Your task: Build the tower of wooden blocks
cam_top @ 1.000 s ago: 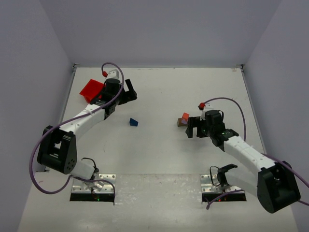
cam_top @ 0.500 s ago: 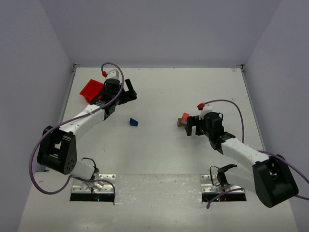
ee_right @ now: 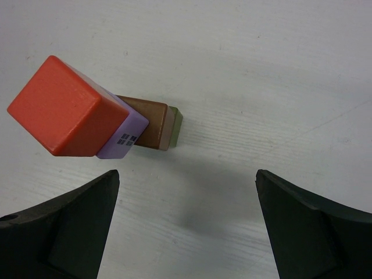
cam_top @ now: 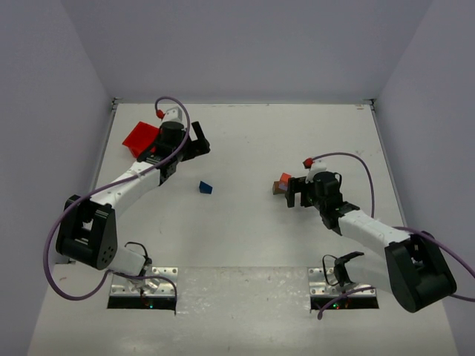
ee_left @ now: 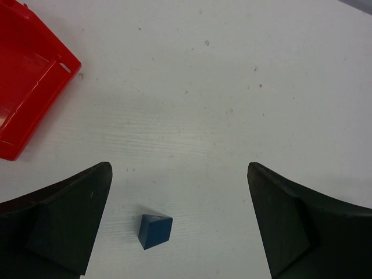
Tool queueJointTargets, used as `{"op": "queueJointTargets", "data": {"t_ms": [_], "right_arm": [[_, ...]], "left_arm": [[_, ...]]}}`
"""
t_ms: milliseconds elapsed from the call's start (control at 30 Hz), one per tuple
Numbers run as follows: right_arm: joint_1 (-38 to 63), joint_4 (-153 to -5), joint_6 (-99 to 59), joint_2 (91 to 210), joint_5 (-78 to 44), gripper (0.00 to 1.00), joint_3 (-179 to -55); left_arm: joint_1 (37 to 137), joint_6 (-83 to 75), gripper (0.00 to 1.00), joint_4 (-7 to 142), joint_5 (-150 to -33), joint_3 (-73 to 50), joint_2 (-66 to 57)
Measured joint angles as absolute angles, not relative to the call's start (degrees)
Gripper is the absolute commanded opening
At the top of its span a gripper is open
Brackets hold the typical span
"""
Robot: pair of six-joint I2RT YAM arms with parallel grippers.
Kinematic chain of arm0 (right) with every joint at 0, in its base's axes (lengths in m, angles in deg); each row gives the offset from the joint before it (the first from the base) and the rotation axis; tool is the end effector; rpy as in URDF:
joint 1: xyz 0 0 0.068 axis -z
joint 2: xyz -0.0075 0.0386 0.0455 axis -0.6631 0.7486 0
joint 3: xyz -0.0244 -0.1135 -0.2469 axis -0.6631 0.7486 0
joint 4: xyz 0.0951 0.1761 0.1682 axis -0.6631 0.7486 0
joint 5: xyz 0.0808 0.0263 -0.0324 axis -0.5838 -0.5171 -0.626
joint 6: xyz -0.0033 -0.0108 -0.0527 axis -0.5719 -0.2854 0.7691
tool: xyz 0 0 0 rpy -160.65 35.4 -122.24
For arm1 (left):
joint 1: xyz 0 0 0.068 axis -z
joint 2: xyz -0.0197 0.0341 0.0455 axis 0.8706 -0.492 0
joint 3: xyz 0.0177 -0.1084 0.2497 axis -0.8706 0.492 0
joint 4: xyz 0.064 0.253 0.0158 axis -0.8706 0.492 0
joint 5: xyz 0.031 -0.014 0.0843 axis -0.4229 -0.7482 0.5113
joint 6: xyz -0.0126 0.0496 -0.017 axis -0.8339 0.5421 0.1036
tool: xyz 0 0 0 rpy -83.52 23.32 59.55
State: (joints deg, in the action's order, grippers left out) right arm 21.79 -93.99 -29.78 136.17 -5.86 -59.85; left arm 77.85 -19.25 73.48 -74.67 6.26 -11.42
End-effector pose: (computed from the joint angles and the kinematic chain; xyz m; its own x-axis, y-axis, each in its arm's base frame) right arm 0.2037 0.0706 0.1529 -0.5804 0.0915 -0.8092 -0.1281 0.9710 0.2017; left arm 0.3098 -0.0911 0.2561 -0.5298 -0.3009 -0.7929 -0.0697 0.9472 -0.3129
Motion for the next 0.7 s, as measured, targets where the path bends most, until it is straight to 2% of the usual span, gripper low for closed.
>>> {"op": "queueJointTargets", "data": {"t_ms": [700], "right_arm": [[21.8,-94.3,-29.8,138.5,-5.1,0.99,-60.4]], "left_arm": [[77.8,-18.5,1.0,73.5,-74.7,6.6,-11.0]]}}
